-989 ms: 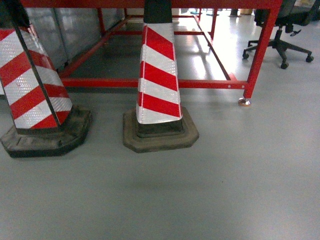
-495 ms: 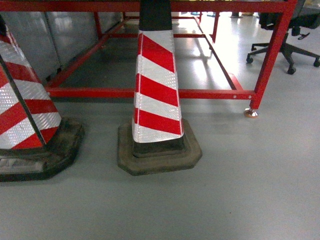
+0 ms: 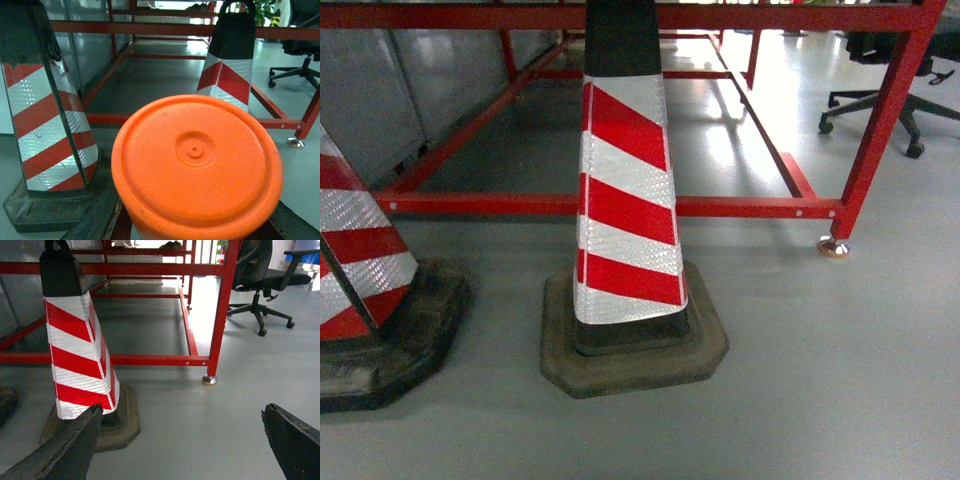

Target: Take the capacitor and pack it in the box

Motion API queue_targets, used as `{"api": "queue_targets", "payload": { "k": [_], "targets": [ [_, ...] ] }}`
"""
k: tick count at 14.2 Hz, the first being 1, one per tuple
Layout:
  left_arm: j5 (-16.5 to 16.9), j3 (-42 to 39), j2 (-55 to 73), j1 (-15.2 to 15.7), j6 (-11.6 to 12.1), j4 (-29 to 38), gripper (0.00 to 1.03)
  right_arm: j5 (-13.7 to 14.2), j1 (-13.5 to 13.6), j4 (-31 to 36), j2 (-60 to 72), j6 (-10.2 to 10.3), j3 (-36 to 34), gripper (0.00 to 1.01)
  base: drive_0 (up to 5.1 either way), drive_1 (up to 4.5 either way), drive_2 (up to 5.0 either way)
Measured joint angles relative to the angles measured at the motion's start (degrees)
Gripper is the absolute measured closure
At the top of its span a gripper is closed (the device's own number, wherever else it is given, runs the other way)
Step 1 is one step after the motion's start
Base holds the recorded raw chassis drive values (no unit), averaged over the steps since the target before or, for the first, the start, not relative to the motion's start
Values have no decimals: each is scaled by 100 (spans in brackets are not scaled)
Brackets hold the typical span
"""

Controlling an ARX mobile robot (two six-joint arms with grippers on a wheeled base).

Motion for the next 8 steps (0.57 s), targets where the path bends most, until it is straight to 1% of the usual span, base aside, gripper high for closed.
{"api": "queue_targets", "payload": {
  "k": [5,8],
  "targets": [
    [-9,0,0,0,-2,-2,59,2,0,20,0,0,0,3,1,401,-399],
    [-7,0,0,0,-2,-2,59,0,0,20,0,0,0,3,0,0,0]
  ]
}}
